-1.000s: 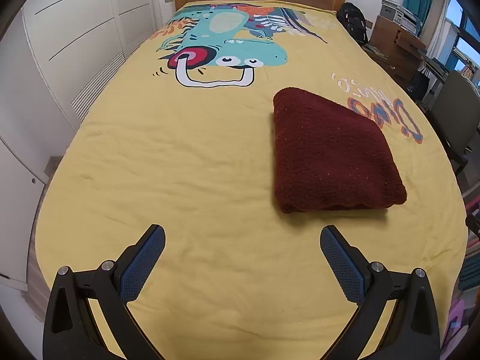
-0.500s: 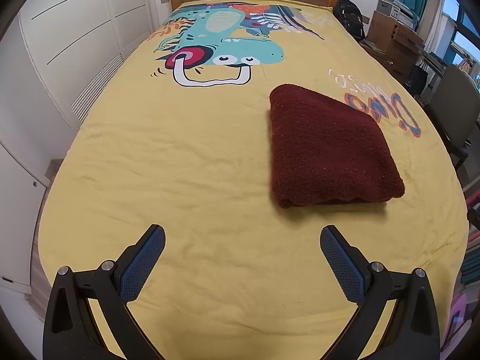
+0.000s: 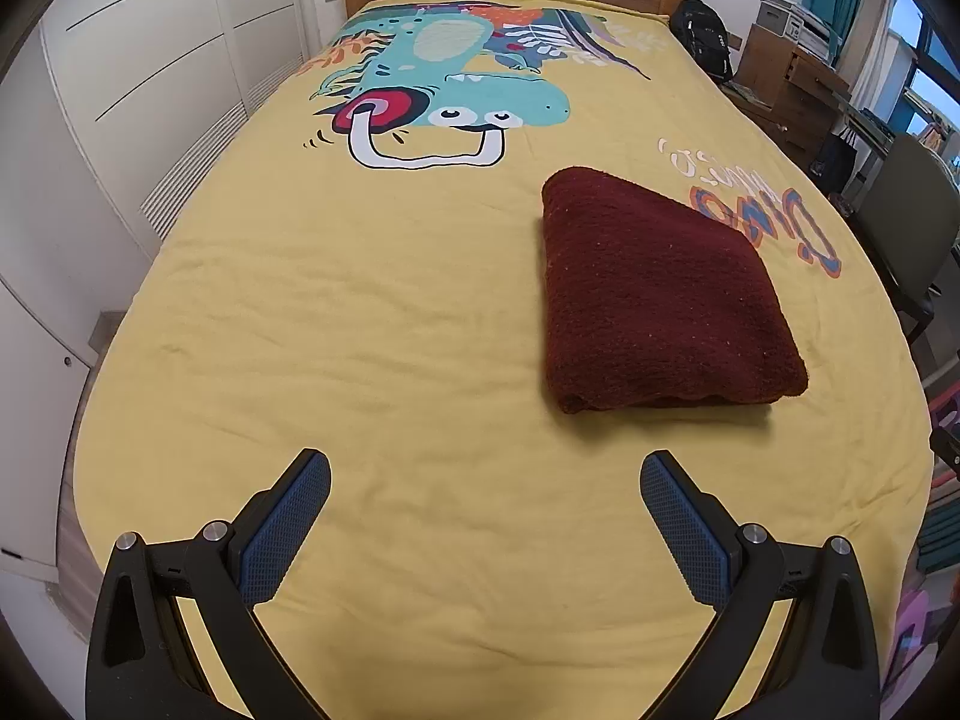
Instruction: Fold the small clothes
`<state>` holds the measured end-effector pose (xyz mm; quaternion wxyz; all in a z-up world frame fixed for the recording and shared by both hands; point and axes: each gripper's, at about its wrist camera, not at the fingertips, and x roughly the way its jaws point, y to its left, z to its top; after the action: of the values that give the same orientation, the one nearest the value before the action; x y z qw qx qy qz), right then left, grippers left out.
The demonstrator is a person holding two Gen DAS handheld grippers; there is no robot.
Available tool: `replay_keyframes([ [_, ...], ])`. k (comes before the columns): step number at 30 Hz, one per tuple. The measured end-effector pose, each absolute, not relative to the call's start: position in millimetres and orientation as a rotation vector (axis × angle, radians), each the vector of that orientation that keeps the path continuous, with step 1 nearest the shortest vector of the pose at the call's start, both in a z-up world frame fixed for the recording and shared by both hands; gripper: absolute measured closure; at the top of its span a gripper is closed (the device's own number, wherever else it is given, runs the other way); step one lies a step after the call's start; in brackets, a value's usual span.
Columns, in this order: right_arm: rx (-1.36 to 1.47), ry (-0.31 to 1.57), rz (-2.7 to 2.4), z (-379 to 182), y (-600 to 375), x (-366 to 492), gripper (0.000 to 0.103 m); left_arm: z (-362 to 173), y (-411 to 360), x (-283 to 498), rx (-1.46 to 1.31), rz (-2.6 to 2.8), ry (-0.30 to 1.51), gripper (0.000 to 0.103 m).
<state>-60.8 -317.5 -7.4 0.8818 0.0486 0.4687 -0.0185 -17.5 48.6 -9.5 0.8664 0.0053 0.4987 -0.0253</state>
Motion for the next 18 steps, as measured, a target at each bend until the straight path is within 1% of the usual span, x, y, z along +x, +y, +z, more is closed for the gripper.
replay_keyframes([
  [18,0.101,0.988,-0.048,-9.4,-320.0,-62.1,0.000,-13.2,45.1,-18.1,0.008,-0.054,1.061,0.001],
])
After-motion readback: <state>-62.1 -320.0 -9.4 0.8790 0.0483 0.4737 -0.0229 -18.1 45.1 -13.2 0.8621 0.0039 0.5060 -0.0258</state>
